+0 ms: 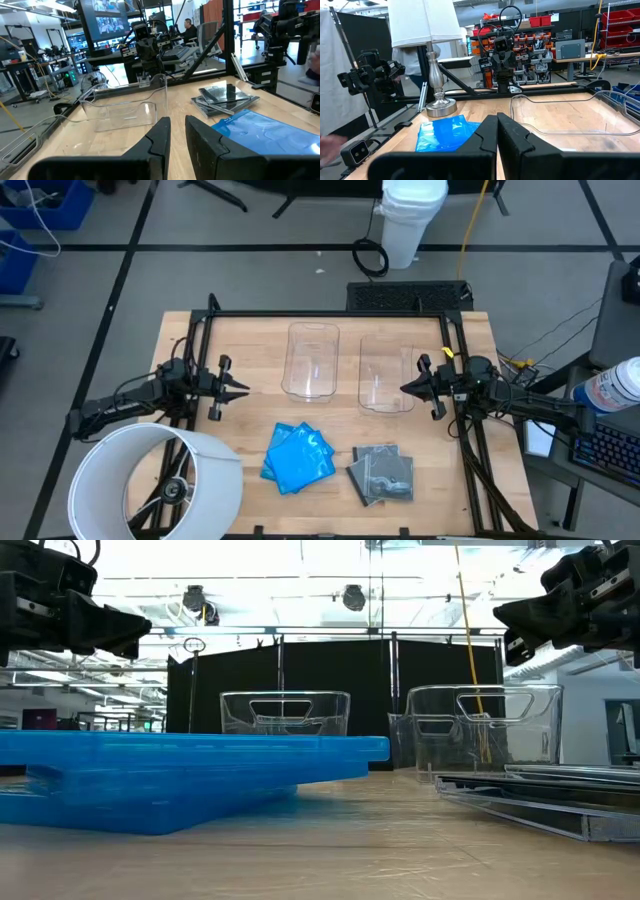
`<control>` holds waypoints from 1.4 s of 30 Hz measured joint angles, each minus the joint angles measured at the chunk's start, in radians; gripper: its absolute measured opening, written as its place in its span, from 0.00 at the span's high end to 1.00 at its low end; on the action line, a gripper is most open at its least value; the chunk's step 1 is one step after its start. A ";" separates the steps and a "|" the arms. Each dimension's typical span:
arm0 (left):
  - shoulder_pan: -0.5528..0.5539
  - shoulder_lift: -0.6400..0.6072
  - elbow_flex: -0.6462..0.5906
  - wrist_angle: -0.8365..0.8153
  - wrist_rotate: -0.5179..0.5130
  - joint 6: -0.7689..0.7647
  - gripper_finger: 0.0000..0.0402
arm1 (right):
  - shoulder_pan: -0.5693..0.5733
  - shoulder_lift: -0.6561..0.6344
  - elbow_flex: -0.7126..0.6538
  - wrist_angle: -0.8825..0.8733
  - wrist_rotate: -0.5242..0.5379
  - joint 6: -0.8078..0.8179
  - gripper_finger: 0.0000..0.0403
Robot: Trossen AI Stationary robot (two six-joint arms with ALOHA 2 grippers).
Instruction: Pick & place jewel cases by type
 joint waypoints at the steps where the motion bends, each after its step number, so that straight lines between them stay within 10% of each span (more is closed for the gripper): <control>1: 0.000 0.000 0.000 0.000 0.000 0.000 0.83 | 0.000 0.000 0.000 0.000 0.000 0.000 1.00; 26: 0.000 0.000 -0.001 0.067 0.000 -0.005 0.83 | 0.000 0.000 0.000 0.008 0.000 0.000 1.00; 42: 0.000 0.010 -0.001 0.084 -0.011 -0.417 0.83 | 0.000 0.000 0.001 0.112 0.006 -0.041 1.00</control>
